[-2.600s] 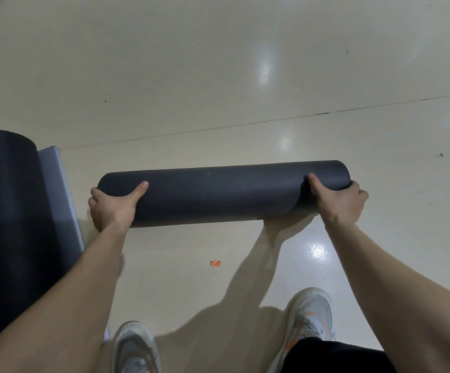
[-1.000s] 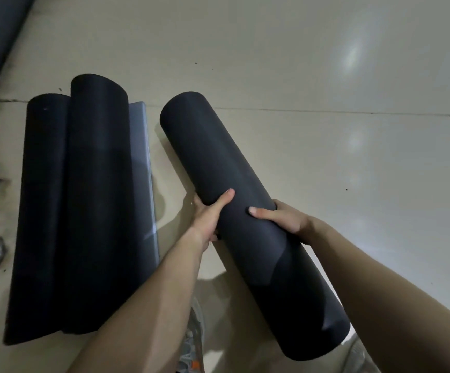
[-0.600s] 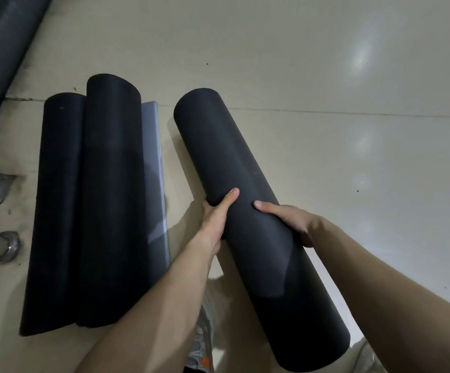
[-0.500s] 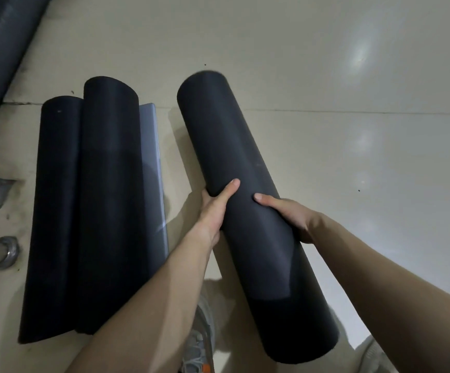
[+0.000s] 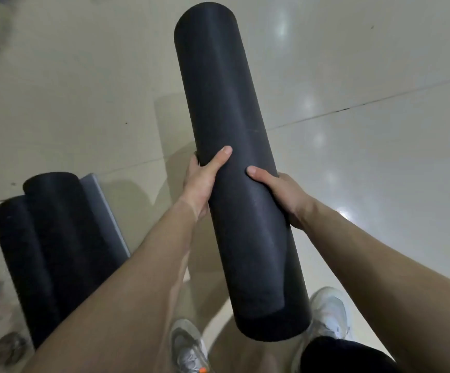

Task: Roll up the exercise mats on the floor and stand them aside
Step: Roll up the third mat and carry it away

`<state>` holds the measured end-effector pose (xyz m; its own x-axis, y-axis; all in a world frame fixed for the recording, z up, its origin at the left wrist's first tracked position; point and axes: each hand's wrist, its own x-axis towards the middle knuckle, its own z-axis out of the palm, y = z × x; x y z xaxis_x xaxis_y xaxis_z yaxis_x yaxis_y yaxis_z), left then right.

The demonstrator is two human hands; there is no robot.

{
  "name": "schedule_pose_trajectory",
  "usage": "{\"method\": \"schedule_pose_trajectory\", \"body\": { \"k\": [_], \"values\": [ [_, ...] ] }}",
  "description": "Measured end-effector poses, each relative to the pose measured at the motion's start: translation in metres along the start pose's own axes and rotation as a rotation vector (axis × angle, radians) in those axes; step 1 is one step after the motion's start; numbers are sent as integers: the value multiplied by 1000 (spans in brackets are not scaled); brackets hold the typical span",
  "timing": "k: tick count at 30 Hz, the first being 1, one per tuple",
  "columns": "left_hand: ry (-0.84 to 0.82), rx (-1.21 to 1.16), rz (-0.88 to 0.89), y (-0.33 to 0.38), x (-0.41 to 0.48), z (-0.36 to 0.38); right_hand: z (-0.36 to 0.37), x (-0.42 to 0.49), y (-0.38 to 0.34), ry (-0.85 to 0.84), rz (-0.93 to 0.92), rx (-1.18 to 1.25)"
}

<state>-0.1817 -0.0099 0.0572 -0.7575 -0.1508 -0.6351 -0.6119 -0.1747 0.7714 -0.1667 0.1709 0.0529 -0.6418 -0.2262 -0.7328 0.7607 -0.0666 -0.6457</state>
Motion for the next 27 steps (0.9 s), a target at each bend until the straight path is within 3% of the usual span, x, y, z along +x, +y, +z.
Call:
{"method": "schedule_pose_trajectory", "body": {
  "k": [7, 13, 20, 27],
  "values": [
    [-332, 349, -53, 135, -120, 179, -114, -200, -110, 216, -49, 228],
    [-585, 605, -90, 191, -217, 326, -197, -340, -141, 428, -115, 457],
    [-884, 840, -106, 178, -289, 457, -252, -438, -115, 710, -197, 785],
    [-1268, 1138, -99, 102, -389, 548, -268, -526, -33, 1002, -290, 1122]
  ]
}}
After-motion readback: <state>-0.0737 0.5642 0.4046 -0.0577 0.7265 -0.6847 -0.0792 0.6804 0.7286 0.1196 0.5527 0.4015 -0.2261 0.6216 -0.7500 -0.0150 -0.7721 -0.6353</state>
